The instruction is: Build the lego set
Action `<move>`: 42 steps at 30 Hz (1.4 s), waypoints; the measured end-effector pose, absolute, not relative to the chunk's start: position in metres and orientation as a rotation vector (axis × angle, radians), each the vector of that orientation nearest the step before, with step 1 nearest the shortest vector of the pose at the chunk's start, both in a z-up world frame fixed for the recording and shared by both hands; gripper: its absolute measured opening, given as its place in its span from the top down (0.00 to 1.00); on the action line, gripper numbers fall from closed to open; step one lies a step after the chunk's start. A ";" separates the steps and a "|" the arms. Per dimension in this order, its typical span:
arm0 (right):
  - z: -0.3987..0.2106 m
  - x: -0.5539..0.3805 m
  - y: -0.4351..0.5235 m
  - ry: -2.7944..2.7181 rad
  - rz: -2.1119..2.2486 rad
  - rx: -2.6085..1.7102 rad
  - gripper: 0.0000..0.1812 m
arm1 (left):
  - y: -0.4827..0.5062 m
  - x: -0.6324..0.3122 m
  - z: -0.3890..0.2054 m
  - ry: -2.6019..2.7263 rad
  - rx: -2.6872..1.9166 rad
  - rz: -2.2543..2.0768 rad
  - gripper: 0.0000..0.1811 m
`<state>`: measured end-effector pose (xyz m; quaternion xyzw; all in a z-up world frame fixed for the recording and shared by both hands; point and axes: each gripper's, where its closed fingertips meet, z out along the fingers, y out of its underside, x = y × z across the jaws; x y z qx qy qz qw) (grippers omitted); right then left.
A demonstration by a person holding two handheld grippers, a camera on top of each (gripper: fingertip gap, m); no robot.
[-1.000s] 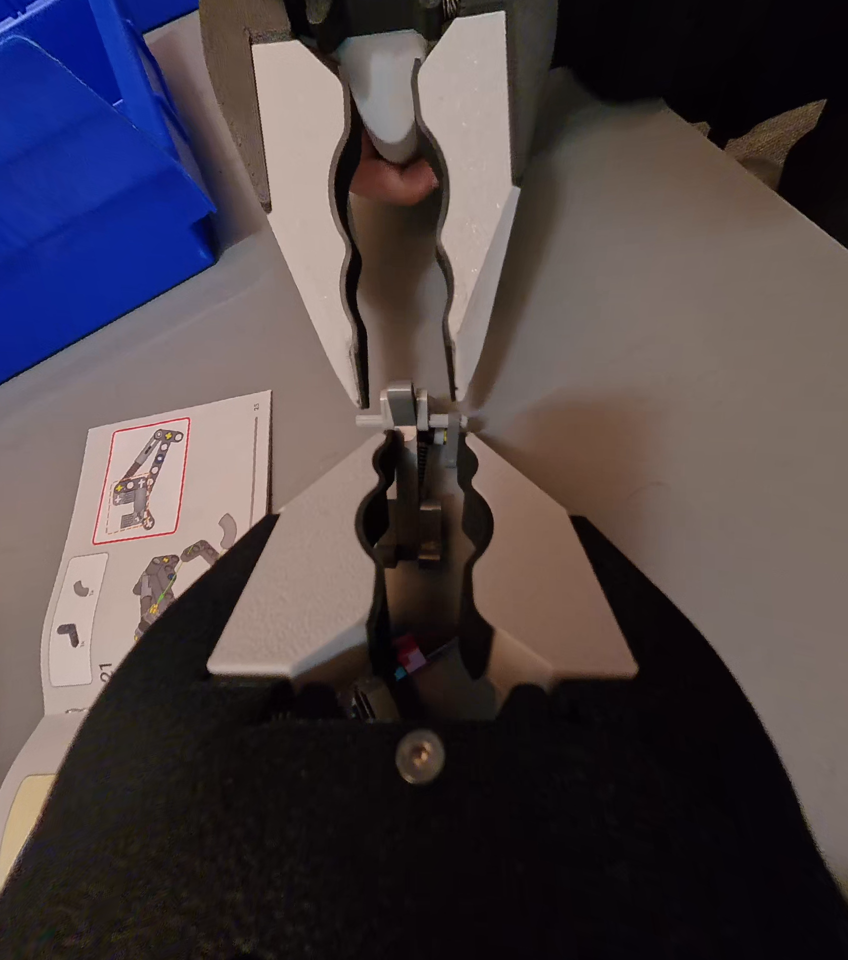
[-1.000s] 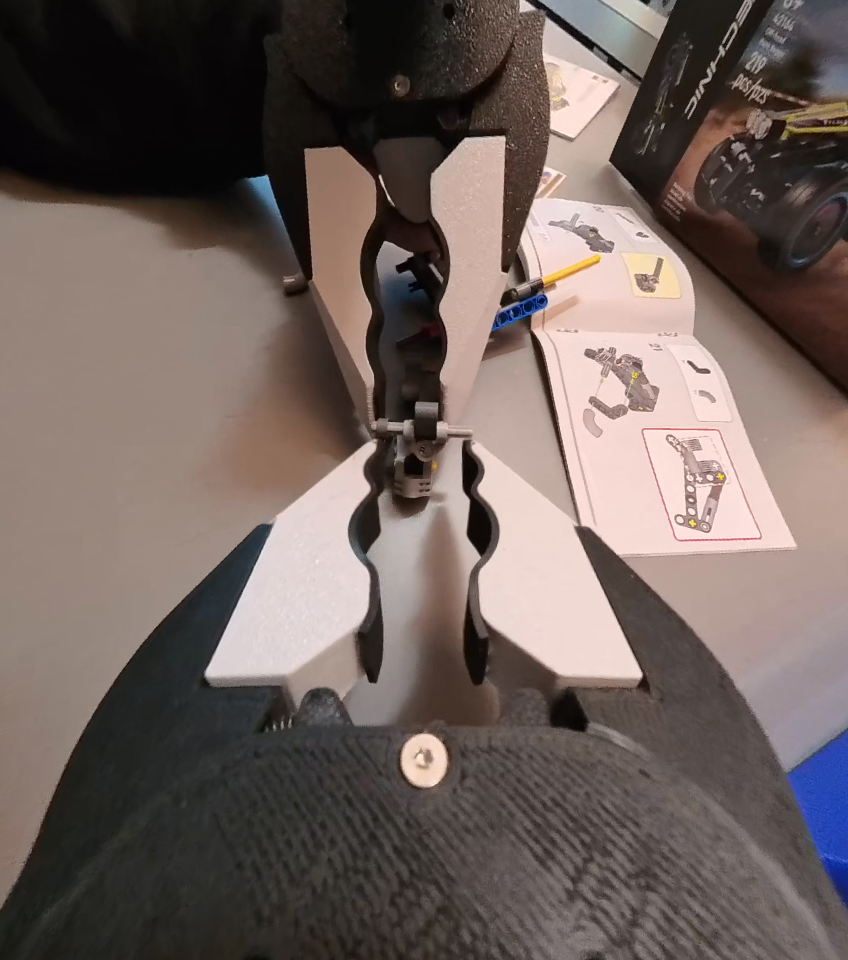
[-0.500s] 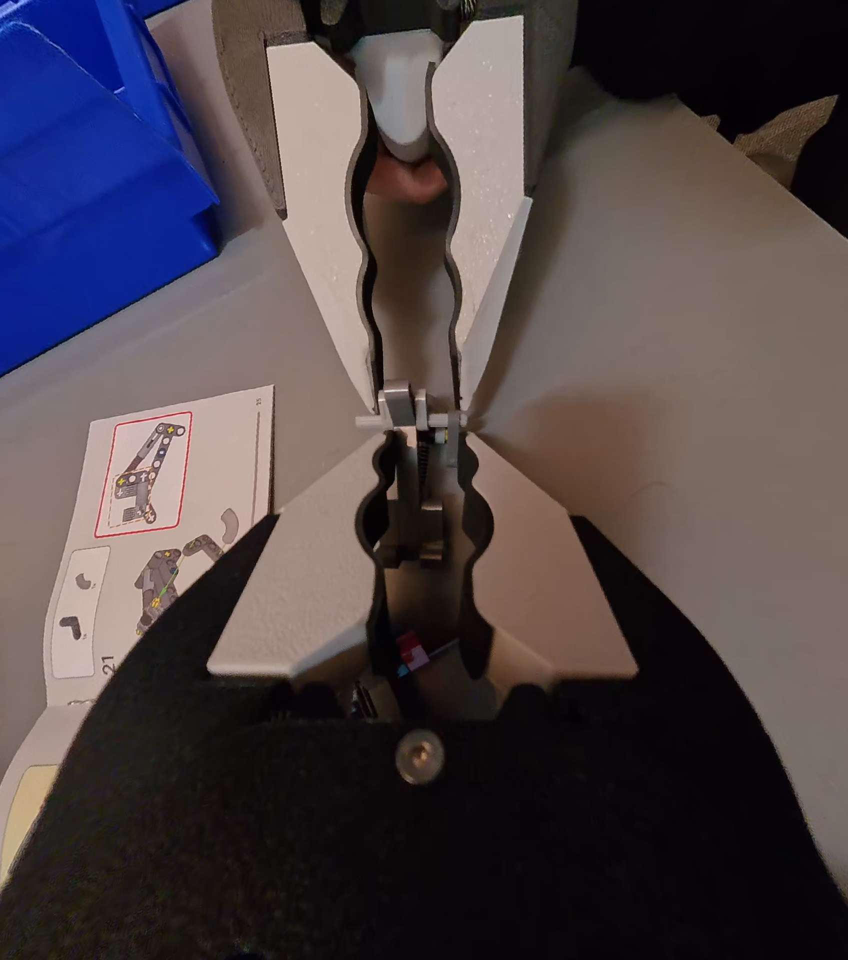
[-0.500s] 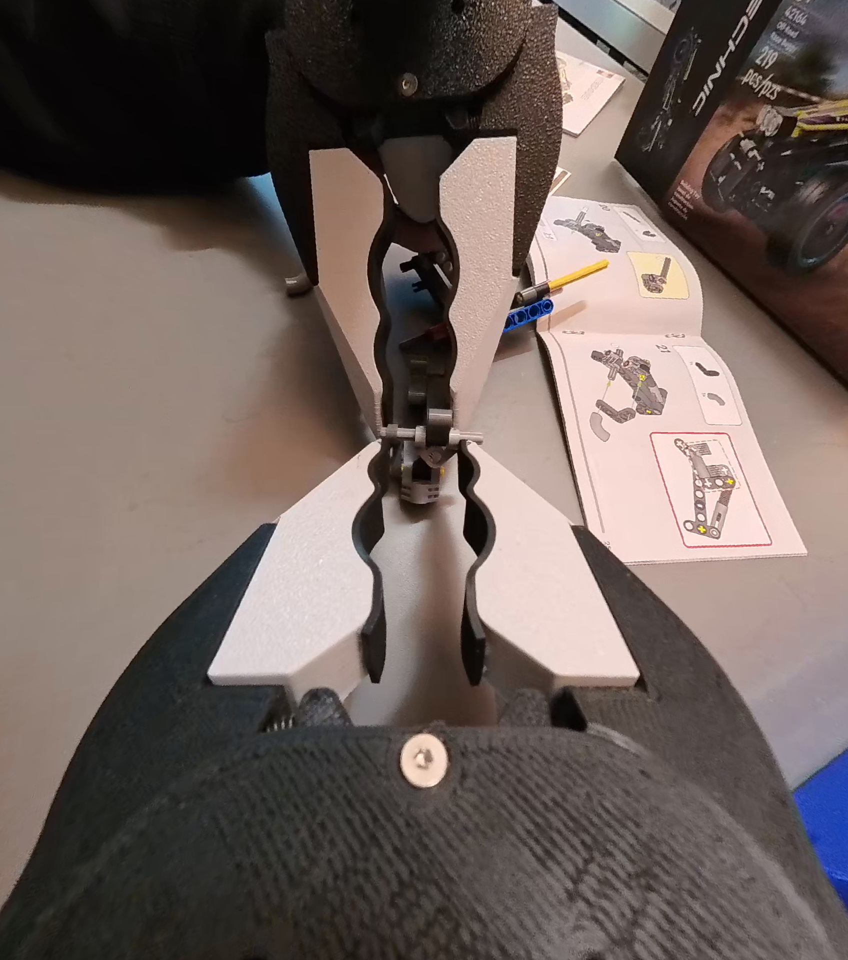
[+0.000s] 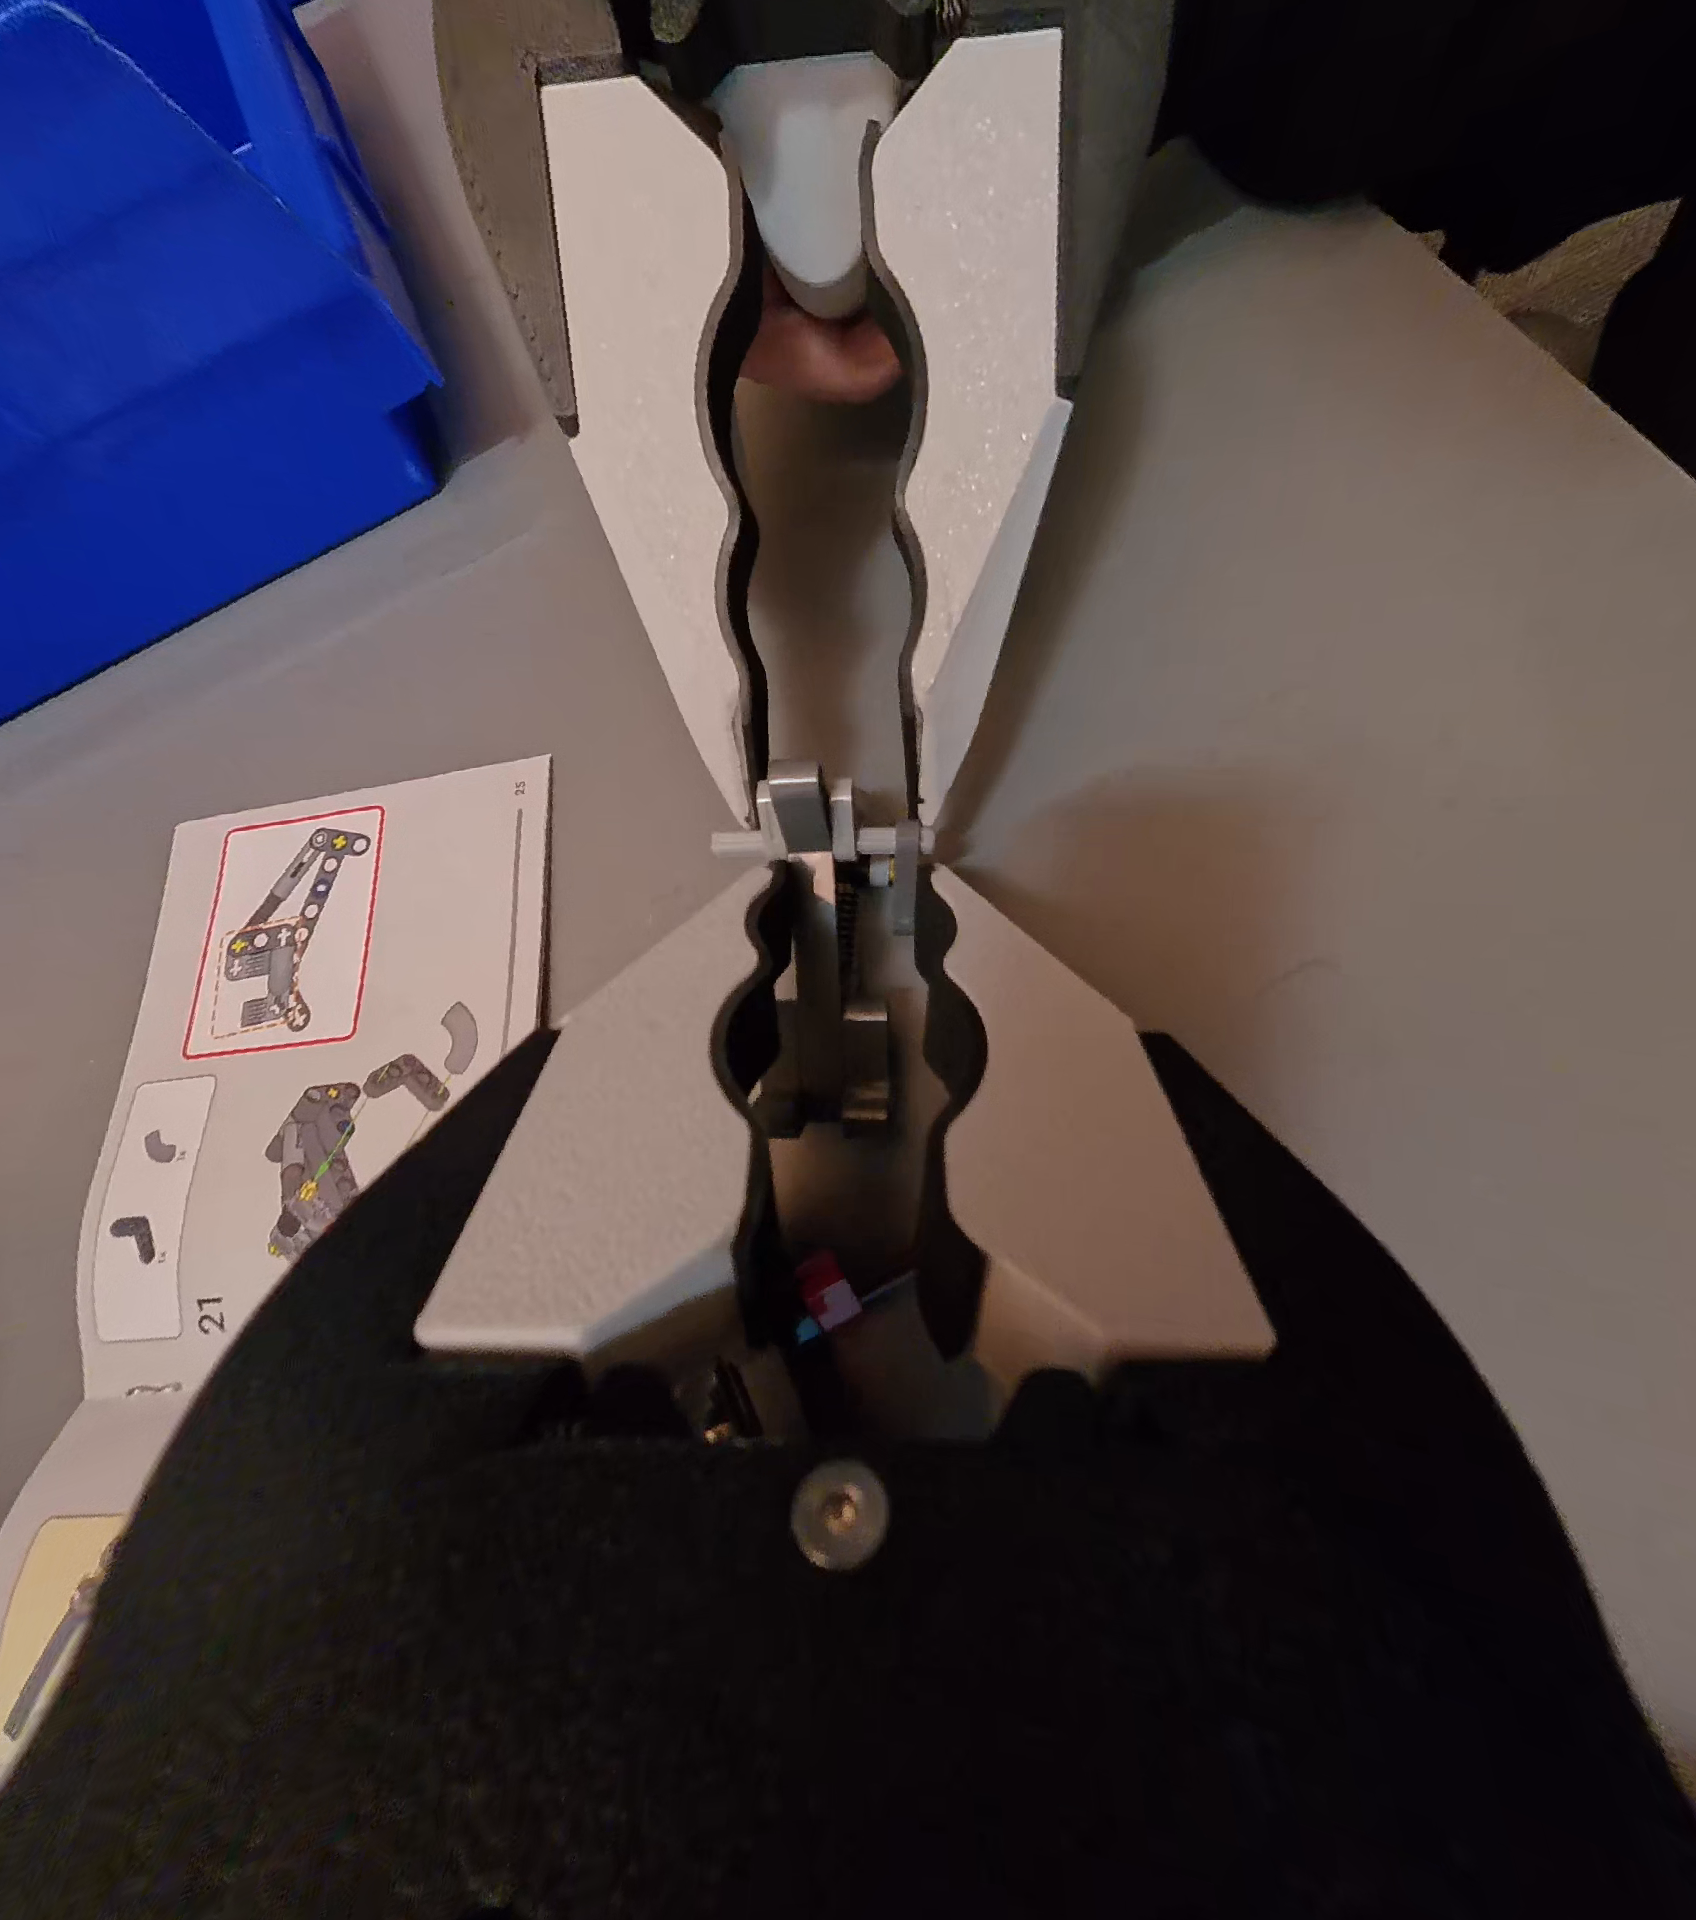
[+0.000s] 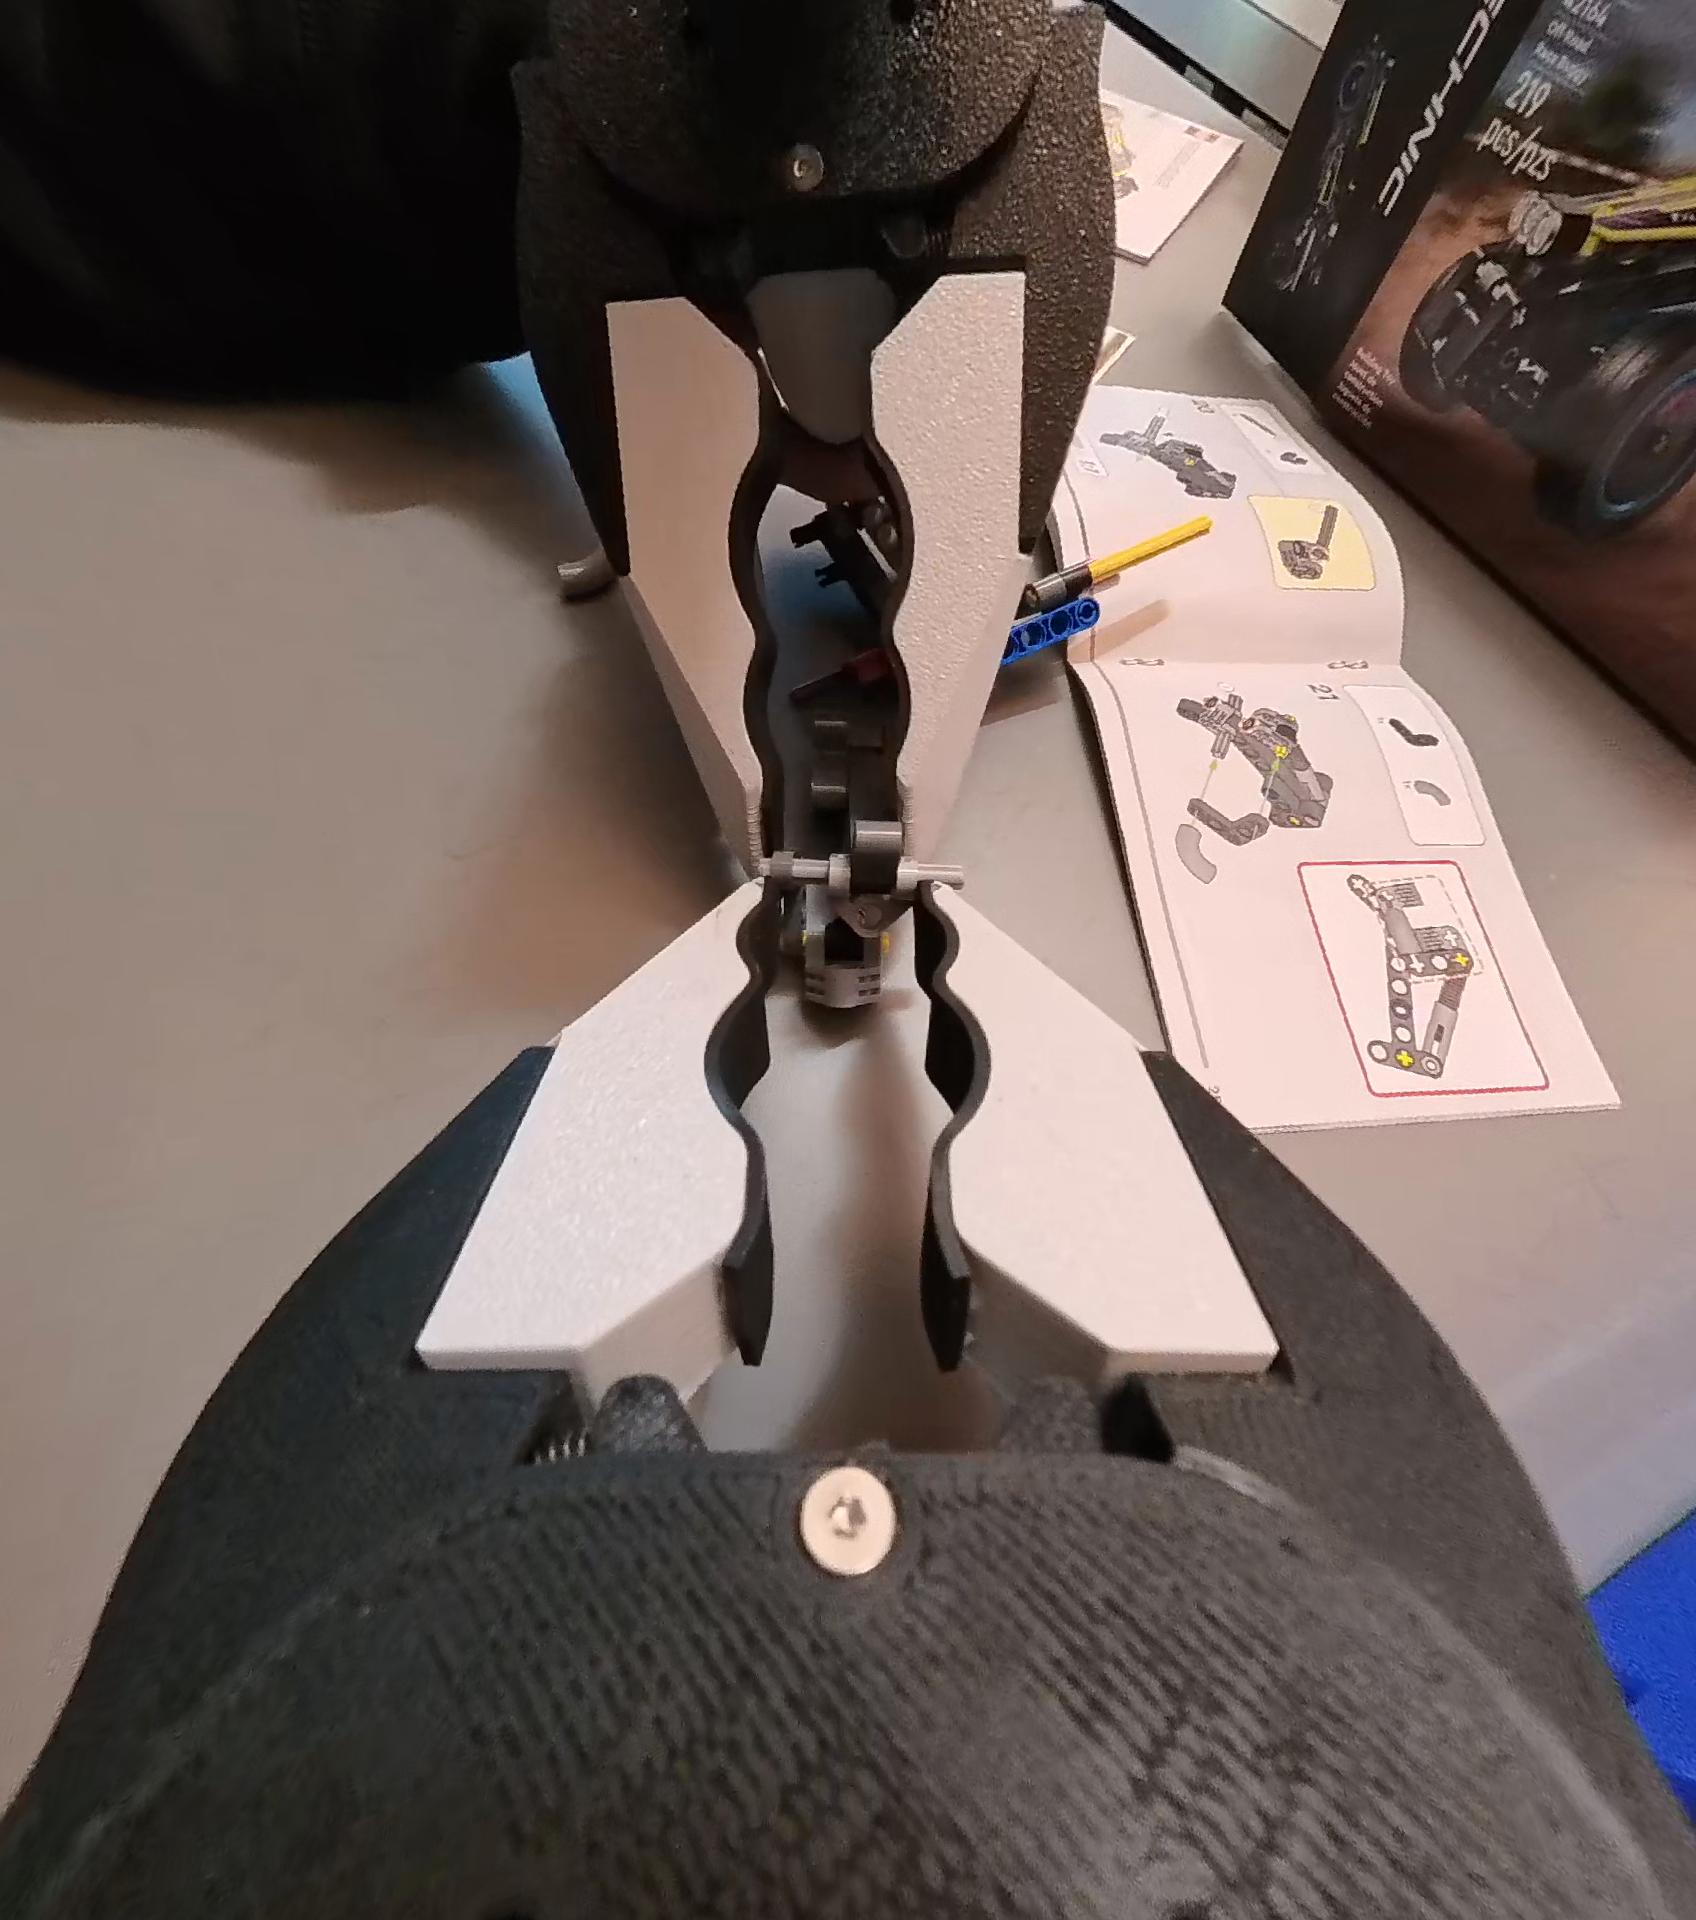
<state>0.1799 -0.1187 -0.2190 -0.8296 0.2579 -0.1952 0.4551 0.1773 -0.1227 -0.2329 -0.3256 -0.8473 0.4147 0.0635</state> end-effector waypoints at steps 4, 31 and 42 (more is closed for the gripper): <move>-0.219 0.180 -0.118 0.632 -0.477 -2.050 0.91 | -0.123 0.178 -0.233 -2.571 -0.993 1.245 0.92; -0.136 0.204 -0.144 0.908 -0.486 -1.437 0.79 | -0.146 0.210 -0.116 -1.947 -0.096 1.869 0.93; -0.096 0.193 -0.124 0.778 -0.433 -1.228 0.90 | -0.145 0.188 -0.077 -1.568 0.053 1.920 0.93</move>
